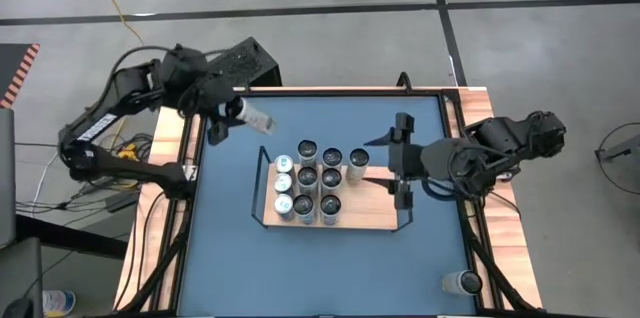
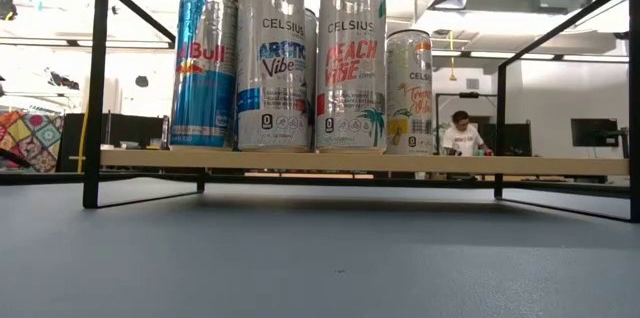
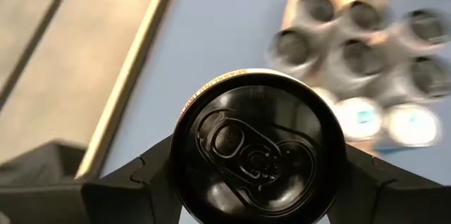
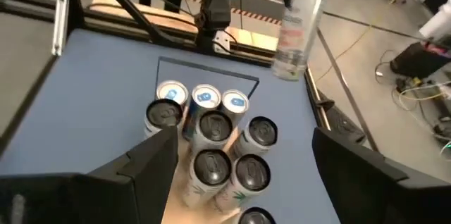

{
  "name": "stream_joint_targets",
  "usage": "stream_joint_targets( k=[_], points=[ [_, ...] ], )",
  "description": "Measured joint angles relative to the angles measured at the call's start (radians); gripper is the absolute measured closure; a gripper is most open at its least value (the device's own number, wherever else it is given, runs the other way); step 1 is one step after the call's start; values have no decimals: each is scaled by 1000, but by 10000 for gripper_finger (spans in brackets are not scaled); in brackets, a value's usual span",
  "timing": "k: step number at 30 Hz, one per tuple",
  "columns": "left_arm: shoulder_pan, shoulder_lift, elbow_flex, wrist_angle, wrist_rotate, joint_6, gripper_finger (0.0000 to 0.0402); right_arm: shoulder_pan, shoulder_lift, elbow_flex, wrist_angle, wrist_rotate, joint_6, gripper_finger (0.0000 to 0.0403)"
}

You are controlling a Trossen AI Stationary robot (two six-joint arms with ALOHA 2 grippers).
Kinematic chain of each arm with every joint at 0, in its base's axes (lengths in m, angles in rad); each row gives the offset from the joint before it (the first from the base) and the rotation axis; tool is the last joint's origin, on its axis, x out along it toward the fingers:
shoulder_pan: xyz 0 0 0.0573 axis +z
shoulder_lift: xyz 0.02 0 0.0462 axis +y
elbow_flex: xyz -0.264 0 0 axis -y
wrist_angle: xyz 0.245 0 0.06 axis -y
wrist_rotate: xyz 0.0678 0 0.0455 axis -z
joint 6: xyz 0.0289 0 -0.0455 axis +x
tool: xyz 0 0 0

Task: Place canned beverage on shelf
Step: Put the top yellow soda can on the shelf aligned with the other yellow soda can

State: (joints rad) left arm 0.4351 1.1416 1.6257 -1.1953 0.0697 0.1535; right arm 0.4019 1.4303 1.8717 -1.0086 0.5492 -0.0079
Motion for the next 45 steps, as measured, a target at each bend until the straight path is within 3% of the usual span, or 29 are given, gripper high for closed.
stream_joint_targets(
  k=[4, 11, 19, 29, 36, 45],
  points=[
    [-178, 13, 46, 19, -34, -76, 166, -9, -3, 0, 1, 5, 74, 85],
    [-464, 109, 71, 59, -194, -116, 166, -25, -2, 0, -1, 24, 132, 85],
    [-645, 307, 184, 53, -289, -115, 166, -52, 78, 0, 72, -33, 96, 85],
    [-754, 483, 510, -79, -367, -94, 166, -55, 226, -1, 290, -76, -208, 67],
    [-763, 490, 515, -117, -446, -94, 166, -48, 244, 0, 458, -77, -197, 24],
    [-763, 490, 515, -81, -496, -79, 164, -63, 263, 2, 506, -80, -142, 23]
  ],
)
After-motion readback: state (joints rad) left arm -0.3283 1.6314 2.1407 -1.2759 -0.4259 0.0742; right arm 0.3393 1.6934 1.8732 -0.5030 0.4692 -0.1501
